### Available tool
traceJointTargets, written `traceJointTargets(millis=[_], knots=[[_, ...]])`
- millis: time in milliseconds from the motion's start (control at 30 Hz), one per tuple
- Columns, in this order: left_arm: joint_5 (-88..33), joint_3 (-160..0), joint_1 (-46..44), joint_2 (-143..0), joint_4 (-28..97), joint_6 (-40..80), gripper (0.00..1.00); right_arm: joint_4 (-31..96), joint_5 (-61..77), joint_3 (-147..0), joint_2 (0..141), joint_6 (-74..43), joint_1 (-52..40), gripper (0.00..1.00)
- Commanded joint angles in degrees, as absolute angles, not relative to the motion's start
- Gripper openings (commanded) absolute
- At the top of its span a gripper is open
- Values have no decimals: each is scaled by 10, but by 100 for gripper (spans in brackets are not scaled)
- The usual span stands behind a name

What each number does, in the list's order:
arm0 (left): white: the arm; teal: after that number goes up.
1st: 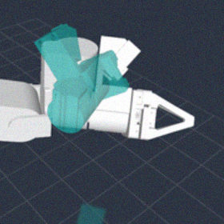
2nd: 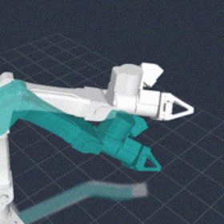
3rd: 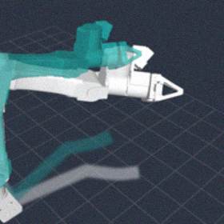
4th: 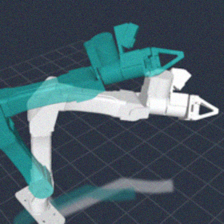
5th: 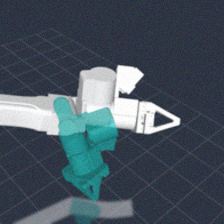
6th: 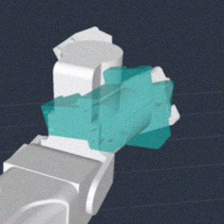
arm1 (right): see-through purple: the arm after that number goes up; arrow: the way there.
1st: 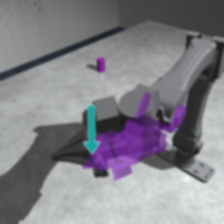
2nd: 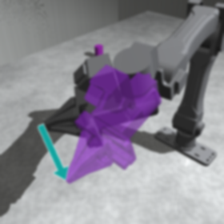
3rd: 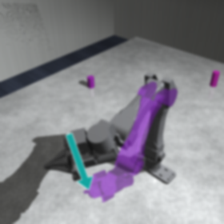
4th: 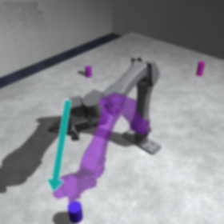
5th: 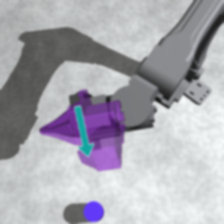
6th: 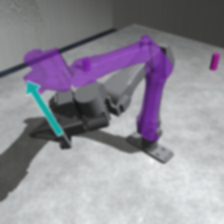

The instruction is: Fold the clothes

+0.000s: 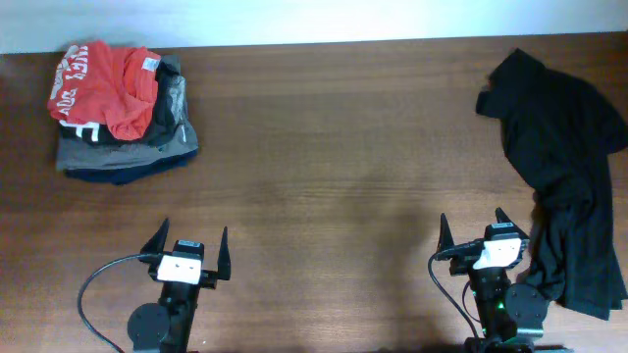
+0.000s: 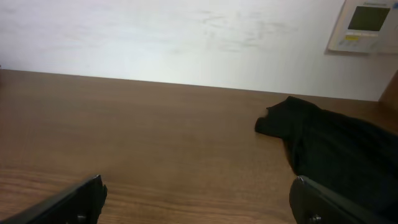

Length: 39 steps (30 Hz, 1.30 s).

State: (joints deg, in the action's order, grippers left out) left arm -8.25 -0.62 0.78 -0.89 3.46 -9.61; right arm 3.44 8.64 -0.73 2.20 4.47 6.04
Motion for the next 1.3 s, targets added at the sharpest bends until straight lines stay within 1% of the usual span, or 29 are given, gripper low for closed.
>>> traceJointTargets(millis=[0, 600, 833, 967, 1100, 1267], knots=[[-77, -5, 10, -3, 39, -99, 99, 36, 92, -3, 20, 40, 56, 99], [-70, -5, 10, -3, 39, -101, 99, 33, 87, -3, 20, 41, 56, 99], [-72, -5, 10, -3, 39, -101, 99, -15, 84, -3, 20, 40, 56, 99], [-77, -5, 10, -3, 35, -97, 99, -36, 120, -3, 20, 40, 56, 99], [-78, -6, 10, -4, -2, -54, 99, -22, 130, -16, 20, -5, 56, 99], [-98, -25, 10, -13, -10, -52, 99, -22, 131, -29, 21, -5, 56, 98]])
